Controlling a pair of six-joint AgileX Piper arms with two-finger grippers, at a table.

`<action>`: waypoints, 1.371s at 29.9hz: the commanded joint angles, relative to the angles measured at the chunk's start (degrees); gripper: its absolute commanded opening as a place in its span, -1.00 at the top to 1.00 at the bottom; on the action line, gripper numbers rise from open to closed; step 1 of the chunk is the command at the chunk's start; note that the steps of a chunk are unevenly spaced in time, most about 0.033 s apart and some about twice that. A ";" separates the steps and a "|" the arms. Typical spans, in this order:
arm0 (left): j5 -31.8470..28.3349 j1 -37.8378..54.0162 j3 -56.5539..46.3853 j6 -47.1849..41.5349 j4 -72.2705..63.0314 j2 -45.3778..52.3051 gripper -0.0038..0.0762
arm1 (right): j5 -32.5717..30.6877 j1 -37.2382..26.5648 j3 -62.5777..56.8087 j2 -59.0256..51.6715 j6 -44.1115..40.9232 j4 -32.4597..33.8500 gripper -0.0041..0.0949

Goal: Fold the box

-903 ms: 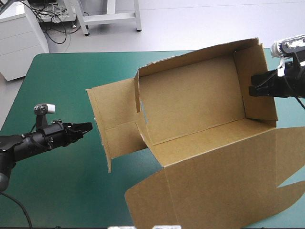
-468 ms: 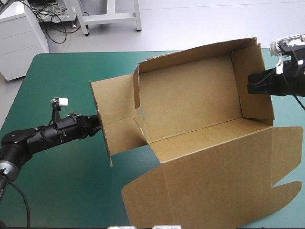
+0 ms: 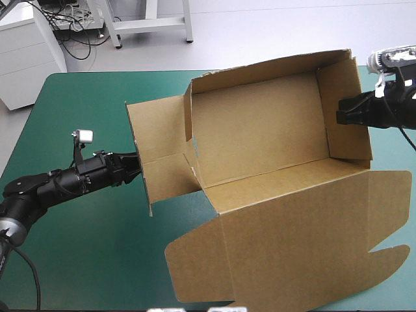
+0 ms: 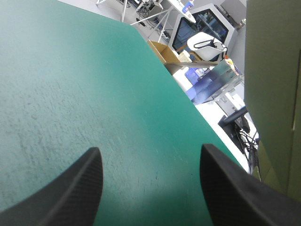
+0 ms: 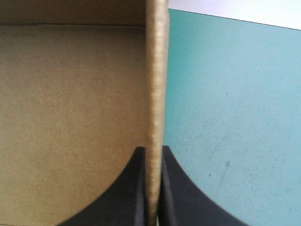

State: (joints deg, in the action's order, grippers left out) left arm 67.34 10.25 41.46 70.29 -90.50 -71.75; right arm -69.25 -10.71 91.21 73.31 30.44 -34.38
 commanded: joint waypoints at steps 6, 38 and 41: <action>7.45 -3.78 4.50 -0.04 -5.08 1.59 -0.19 | 11.38 11.39 1.25 -0.27 -10.65 8.74 0.95; 7.45 -5.97 7.52 0.87 -10.50 3.15 -0.41 | 22.63 25.08 1.25 5.62 -22.40 23.19 0.94; 7.16 -6.97 9.14 0.87 -9.40 3.15 -0.41 | 24.02 26.68 1.25 6.30 -23.71 24.31 0.94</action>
State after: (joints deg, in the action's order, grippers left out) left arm 67.86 4.31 47.63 70.76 -95.02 -70.08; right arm -50.64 14.69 91.03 80.99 8.55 -9.64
